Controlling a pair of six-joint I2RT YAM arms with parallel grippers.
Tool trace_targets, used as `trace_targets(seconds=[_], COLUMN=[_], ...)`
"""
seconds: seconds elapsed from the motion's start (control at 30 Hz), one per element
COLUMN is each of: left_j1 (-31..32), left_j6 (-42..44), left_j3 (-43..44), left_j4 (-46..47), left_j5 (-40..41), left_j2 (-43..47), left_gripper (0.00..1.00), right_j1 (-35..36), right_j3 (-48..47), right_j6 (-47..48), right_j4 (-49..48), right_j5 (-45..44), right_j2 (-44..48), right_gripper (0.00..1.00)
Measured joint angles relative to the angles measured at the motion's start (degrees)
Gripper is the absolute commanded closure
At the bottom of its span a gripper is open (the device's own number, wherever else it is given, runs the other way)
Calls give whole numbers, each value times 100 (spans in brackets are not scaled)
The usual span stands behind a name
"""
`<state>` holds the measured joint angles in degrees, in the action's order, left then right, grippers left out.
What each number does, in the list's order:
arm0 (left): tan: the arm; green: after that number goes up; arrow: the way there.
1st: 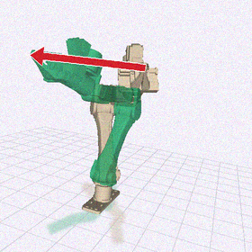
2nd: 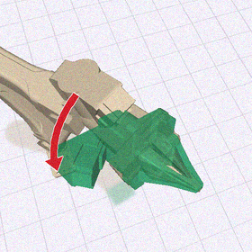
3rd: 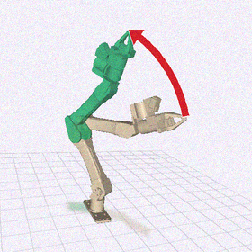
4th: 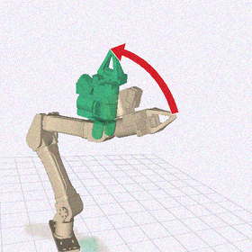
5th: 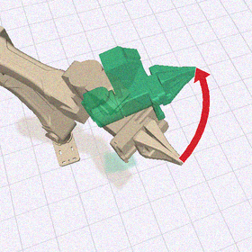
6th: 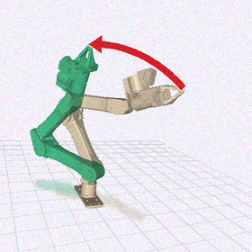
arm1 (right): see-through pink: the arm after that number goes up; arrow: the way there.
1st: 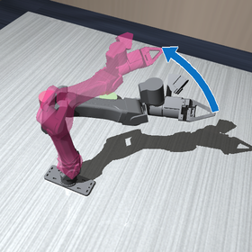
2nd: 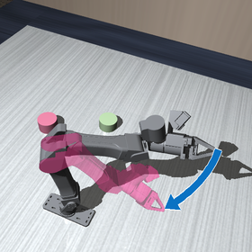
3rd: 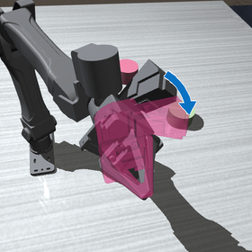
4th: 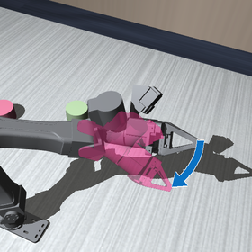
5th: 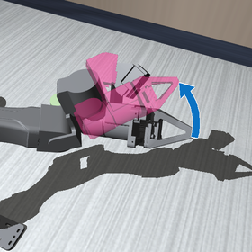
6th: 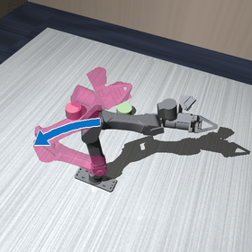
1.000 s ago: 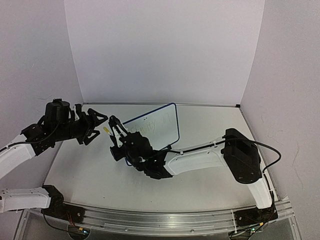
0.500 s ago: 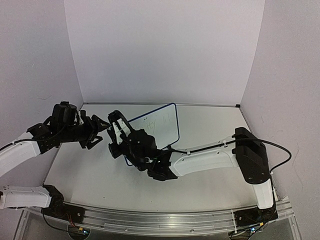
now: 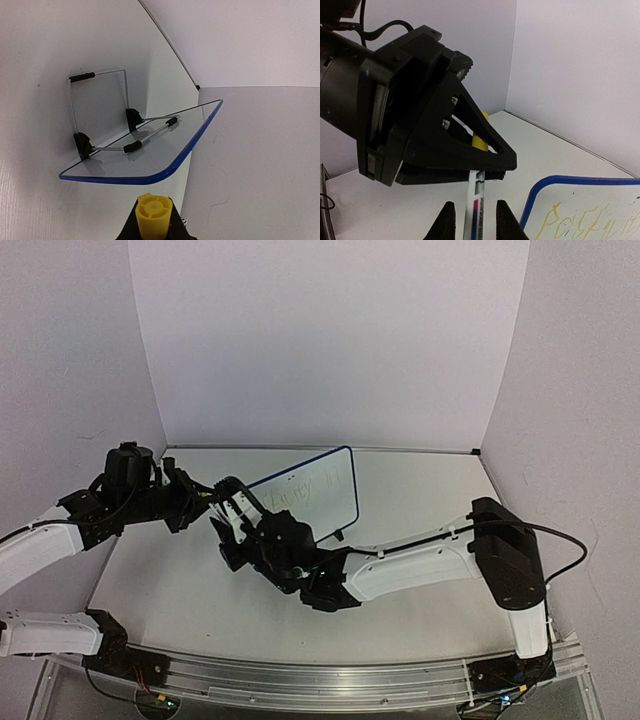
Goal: Write a sentence on the whiteboard
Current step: Pass from the right arm to the left, then put down the whiteboard marker at the center of the board.
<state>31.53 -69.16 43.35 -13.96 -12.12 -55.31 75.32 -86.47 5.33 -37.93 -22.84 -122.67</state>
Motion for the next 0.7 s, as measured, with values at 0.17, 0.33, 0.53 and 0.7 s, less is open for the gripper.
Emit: trace_targets(seconds=[0.17, 0.33, 0.53, 0.7], left_j1=[-168, -478, -703, -710], left_j6=[132, 946, 2140, 2948], left_j3=[73, 933, 1926, 2447], left_j4=[-200, -1133, -1914, -2447], left_j5=[105, 357, 852, 977], left_j2=[0, -375, -1382, -2633], left_gripper=[100, 100, 99, 97], right_j1=[21, 18, -323, -1390], right_j3=[967, 1808, 1827, 1959], right_j6=[-27, -134, -258, -687], right_j4=[50, 516, 1832, 3107], right_j5=[-7, -481, -1100, -1064], right_j2=[845, 2177, 3173, 3720], right_gripper=[16, 2, 2, 2])
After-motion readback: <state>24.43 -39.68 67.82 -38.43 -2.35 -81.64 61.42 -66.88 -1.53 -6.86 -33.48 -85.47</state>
